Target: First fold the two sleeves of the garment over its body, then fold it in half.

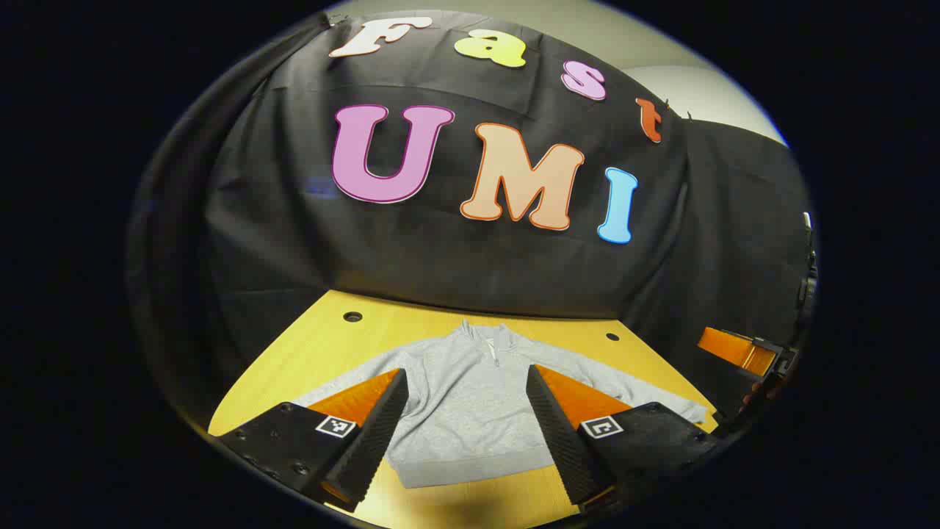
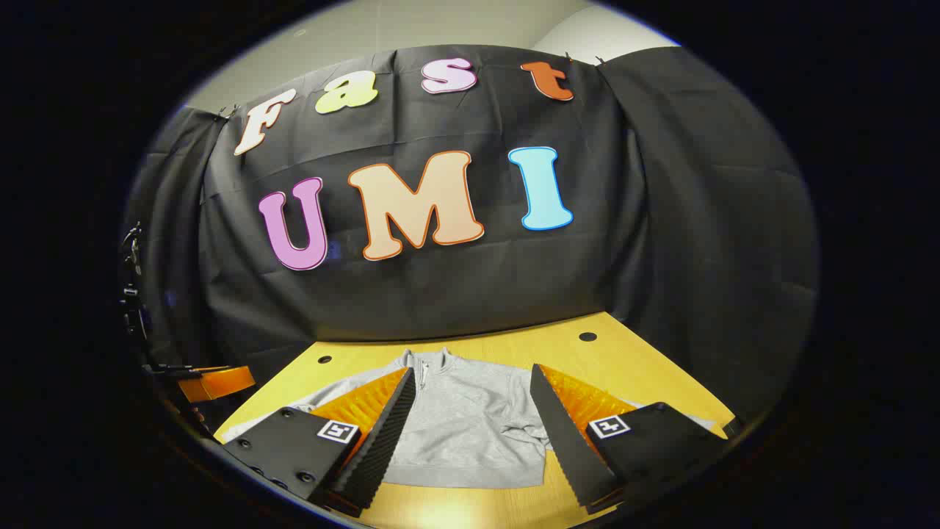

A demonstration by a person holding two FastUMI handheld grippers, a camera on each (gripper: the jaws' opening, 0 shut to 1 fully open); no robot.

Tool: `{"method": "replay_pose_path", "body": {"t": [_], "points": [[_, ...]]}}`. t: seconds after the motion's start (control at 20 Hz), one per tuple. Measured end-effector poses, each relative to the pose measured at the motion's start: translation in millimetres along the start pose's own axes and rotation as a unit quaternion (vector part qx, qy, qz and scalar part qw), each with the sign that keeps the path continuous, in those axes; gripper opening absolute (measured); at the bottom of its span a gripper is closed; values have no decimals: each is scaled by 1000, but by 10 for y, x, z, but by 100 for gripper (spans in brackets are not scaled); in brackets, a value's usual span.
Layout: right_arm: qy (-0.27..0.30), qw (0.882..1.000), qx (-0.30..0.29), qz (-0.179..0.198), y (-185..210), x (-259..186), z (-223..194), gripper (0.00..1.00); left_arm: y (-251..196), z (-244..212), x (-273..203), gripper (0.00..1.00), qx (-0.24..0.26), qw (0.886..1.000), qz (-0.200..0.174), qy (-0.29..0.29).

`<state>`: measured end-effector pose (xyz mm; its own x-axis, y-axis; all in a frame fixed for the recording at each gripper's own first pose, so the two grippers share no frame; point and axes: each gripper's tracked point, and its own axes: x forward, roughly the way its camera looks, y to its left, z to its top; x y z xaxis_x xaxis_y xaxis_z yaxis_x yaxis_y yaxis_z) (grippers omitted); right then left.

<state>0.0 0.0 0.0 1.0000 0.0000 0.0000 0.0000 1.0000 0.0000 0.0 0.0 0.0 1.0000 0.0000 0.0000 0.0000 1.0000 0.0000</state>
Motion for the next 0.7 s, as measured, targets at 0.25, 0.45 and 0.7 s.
{"method": "replay_pose_path", "body": {"t": [0.25, 0.45, 0.7], "points": [[2, 1000, -6, -6, -66, -11, -52, 98, 46, -10, 4, 95, -3, 1000, 4, -1], [5, 1000, -6, -28, -259, -42, -110, 98, 75, -35, 5, 95, -10, 1000, 5, 0], [6, 998, 5, -63, -582, -90, -115, 98, 87, -70, 23, 95, -9, 1000, 8, 9]]}}
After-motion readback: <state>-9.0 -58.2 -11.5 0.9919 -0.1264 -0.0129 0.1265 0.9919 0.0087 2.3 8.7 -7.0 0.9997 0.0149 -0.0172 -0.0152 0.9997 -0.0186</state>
